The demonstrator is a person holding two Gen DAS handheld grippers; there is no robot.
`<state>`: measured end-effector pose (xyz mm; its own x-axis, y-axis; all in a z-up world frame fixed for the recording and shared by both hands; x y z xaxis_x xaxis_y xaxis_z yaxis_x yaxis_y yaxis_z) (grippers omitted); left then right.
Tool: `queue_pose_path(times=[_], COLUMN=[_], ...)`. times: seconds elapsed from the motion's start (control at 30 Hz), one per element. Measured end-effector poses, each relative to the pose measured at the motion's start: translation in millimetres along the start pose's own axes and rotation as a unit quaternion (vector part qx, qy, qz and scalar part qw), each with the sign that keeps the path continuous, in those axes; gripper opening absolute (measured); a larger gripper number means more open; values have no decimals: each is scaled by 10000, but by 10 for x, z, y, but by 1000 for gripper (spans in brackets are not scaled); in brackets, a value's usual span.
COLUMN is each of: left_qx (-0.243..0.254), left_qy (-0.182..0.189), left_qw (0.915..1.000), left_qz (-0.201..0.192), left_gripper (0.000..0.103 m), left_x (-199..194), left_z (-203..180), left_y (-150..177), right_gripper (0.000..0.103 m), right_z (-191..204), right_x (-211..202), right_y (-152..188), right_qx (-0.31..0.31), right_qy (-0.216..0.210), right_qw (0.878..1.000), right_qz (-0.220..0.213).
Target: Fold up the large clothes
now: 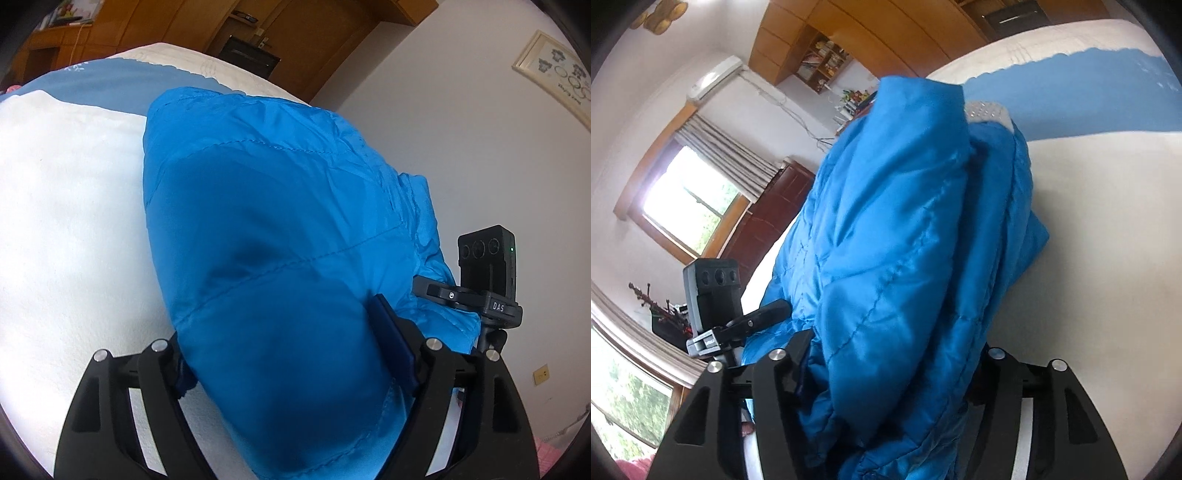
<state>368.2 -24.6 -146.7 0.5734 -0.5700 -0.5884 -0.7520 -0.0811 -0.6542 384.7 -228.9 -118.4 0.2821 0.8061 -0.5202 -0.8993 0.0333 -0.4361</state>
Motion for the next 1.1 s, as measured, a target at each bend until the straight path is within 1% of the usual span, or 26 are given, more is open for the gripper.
queue_pose_path(times=[0.03,0.07,0.1,0.13,0.17,0.2,0.33,0.43,0.53,0.6,0.7,0.8,0.93,1.0,1.1], left_qx=[-24,-50,-65,-80,-79,-75,-84,219,517,622,747,670,568,393,283], left_qy=[-13,-45,-83,-138,-195,-254,-551,-825,-1024,-1124,-1268,-1257,-1217,-1211,-1392], left_qw=[10000,10000,9999,9999,9997,9996,9984,9963,9934,9917,9891,9896,9907,9916,9896], left_qz=[11,25,38,60,86,102,59,-60,-93,-47,70,176,204,235,213], left_gripper=[82,83,83,84,85,85,85,86,86,87,88,88,88,88,88], left_x=[1,-22,-13,61,43,13,-184,-379,-466,-462,-370,-261,-189,-189,-305], left_z=[17,12,14,56,66,65,59,-92,-160,-162,-125,-24,83,112,55], left_y=[-21,-9,-31,-139,-225,-224,-157,-78,33,78,156,154,170,143,139], right_gripper=[69,71,72,72,73,75,77,77,77,77,77,77,77,77,77], right_z=[23,18,-6,8,14,30,90,119,137,122,-14,-83,-66,-63,48], right_x=[-14,-26,-33,-58,-99,-153,-326,-472,-553,-565,-496,-369,-301,-315,-400], right_y=[-1,-4,-25,-25,-12,4,146,267,358,409,542,599,588,589,614], right_qx=[18,66,84,65,47,27,-55,-111,-170,-238,-120,-69,-159,-101,-102], right_qy=[25,83,117,163,242,322,476,591,684,847,1009,1176,1361,1379,1492], right_qw=[10000,9999,9999,9998,9997,9994,9988,9980,9973,9959,9948,9930,9906,9904,9886], right_qz=[9,0,-9,-22,-56,-80,-120,-190,-207,-207,-109,-6,-40,-55,-187])
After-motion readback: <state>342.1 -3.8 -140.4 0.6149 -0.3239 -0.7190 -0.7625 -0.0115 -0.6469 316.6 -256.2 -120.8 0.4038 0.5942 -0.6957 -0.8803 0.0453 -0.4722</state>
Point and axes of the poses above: each gripper's, at about its wrist camera, not at the fingertips, and x roughly the way its jaws point, z to its left, y to its underside, the point moved 6 cm from there along x, roughly the way its jaws point, and after that the axes turned 7 degrees about x, right-handed, at the moved point
